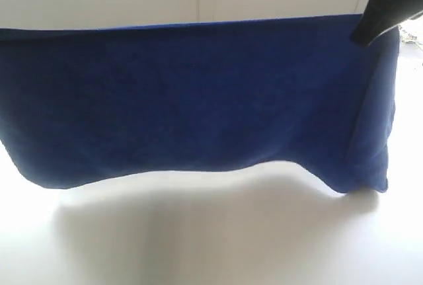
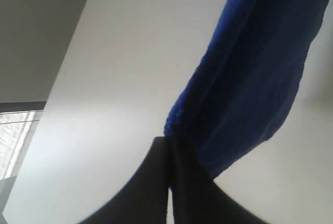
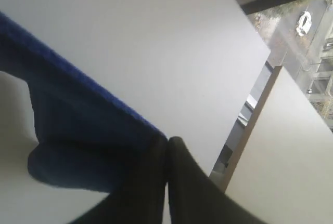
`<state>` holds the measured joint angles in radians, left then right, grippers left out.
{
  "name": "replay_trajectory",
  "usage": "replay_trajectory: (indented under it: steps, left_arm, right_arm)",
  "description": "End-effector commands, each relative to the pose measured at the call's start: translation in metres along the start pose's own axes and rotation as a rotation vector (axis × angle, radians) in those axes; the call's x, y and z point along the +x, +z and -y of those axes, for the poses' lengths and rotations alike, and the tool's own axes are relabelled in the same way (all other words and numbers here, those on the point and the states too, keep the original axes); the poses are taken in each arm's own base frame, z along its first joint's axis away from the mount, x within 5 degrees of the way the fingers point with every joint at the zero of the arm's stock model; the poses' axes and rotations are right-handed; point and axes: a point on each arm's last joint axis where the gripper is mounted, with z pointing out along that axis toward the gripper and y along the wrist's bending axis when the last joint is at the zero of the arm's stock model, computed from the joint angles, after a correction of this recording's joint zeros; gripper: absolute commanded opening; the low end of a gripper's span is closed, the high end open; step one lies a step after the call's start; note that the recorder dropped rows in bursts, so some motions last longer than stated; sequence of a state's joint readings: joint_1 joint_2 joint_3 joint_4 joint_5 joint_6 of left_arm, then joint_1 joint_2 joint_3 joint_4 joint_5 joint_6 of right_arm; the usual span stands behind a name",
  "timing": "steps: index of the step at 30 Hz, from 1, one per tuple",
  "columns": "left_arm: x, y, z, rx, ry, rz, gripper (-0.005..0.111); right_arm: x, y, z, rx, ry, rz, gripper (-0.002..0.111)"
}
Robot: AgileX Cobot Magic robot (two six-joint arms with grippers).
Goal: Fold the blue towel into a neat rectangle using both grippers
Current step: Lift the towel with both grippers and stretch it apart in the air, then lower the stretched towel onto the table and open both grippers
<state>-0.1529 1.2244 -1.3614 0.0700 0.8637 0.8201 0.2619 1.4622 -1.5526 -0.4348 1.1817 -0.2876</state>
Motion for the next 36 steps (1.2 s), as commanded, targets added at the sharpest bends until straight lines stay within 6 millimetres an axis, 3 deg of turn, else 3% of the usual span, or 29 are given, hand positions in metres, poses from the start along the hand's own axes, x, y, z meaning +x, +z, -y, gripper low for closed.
replay_trajectory:
  steps: [1,7,11,16,20,23,27,31,36]
  left_arm:
    - [0.004,-0.008,-0.003,-0.042,0.005,-0.019,0.000]
    - [0.011,-0.010,0.013,0.123,-0.012,-0.099,0.000]
    - [0.018,-0.026,0.026,0.239,-0.020,-0.161,0.000]
    - [0.010,-0.058,0.030,0.206,-0.069,-0.022,0.000]
    - [0.006,-0.067,0.032,0.205,-0.077,0.032,0.000]
    - [0.005,-0.055,0.031,0.237,-0.080,0.008,0.000]
    - [0.006,-0.021,0.029,0.324,-0.072,-0.062,0.000]
    - [0.004,0.030,0.021,0.309,-0.043,-0.089,0.000]
    - [0.001,0.108,0.009,0.199,-0.064,-0.055,0.000]
  right_arm:
    - [0.001,-0.012,0.012,0.074,0.006,0.022,0.000]
    - [0.007,-0.020,0.012,0.057,0.018,0.002,0.000]
    - [0.017,-0.058,0.006,-0.045,0.078,0.138,0.000]
    - [0.037,-0.110,0.001,-0.082,0.117,0.298,0.000]
    - [0.042,-0.119,0.001,-0.081,0.145,0.324,0.000]
    - [0.035,-0.100,-0.005,-0.102,0.134,0.268,0.000]
    - [0.016,-0.047,-0.020,-0.126,0.064,0.108,0.000]
    - [0.001,0.009,-0.033,-0.103,0.001,-0.057,0.000]
    - [-0.024,0.079,-0.040,-0.074,-0.020,-0.040,0.000]
